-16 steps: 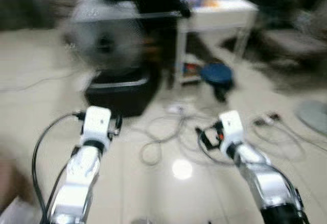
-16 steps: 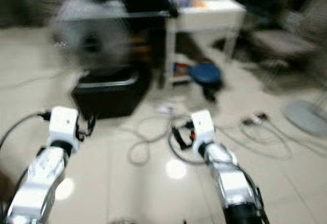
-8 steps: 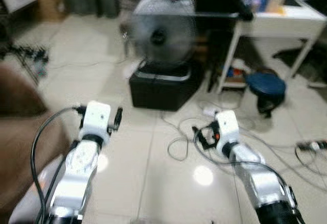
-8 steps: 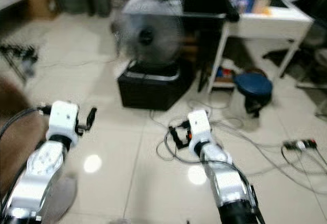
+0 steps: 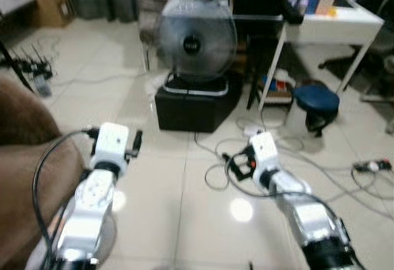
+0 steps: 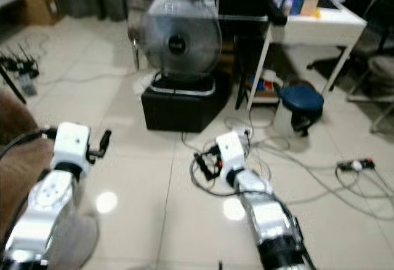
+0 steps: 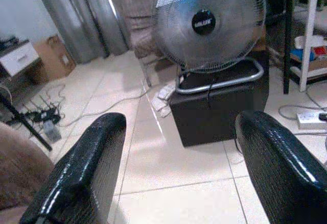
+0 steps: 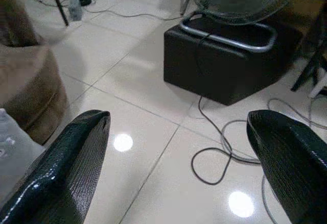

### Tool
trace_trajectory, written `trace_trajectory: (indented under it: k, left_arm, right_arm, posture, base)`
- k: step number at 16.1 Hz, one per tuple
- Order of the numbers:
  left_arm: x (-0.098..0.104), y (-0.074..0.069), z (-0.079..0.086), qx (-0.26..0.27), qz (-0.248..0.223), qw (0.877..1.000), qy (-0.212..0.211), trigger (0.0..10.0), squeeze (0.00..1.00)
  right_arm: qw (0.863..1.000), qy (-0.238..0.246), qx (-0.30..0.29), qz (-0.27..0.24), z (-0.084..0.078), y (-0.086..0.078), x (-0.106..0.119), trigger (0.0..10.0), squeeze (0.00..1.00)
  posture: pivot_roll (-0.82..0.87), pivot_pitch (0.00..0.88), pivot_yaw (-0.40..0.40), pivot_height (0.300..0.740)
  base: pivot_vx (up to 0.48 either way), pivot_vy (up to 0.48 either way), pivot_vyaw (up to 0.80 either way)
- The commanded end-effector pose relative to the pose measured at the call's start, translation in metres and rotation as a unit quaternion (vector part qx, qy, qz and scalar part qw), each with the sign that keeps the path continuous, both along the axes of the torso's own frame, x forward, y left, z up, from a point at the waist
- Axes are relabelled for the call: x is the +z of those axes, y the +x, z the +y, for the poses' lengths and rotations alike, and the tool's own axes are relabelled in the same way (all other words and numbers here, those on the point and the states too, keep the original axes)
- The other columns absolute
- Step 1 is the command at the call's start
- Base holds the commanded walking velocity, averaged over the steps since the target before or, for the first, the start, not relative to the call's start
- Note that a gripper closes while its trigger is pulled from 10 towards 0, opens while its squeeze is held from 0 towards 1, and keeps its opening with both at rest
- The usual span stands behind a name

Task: Move the pillow to the sofa from floor

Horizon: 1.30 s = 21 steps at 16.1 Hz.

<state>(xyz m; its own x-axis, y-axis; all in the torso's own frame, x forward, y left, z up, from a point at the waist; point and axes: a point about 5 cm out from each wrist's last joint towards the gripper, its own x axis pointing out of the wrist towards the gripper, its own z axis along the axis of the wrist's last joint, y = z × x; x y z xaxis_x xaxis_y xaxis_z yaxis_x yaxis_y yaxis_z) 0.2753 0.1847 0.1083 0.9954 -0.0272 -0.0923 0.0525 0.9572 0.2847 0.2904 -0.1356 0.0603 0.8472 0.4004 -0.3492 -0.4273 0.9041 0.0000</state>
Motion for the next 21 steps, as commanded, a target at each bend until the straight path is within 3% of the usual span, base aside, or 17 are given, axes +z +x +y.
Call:
trace_trajectory:
  k: [1,18,21]
  left_arm:
    - [0.0015,0.0003,0.0009,0.001,-0.003,1.000,0.005,10.0,0.00]
    - [0.0020,0.0030,0.0022,-0.004,-0.003,1.000,0.015,10.0,0.00]
    - [0.0031,0.0017,-0.0038,-0.027,-0.012,0.999,0.037,10.0,0.00]
  right_arm:
    - [1.000,0.002,-0.003,-0.001,-0.0034,0.0022,0.0009,10.0,0.00]
    - [1.000,0.005,-0.008,0.011,-0.0066,0.0028,-0.0031,10.0,0.00]
    - [1.000,0.002,-0.008,0.011,-0.0083,0.0025,-0.0031,10.0,0.00]
  posture:
    - [0.10,0.000,-0.014,0.740]
    - [0.10,0.000,-0.009,0.740]
    - [0.10,0.000,-0.011,0.740]
  base:
    - [0.000,0.352,0.00]
    - [0.000,0.351,-0.08]
    - [0.000,-0.299,0.00]
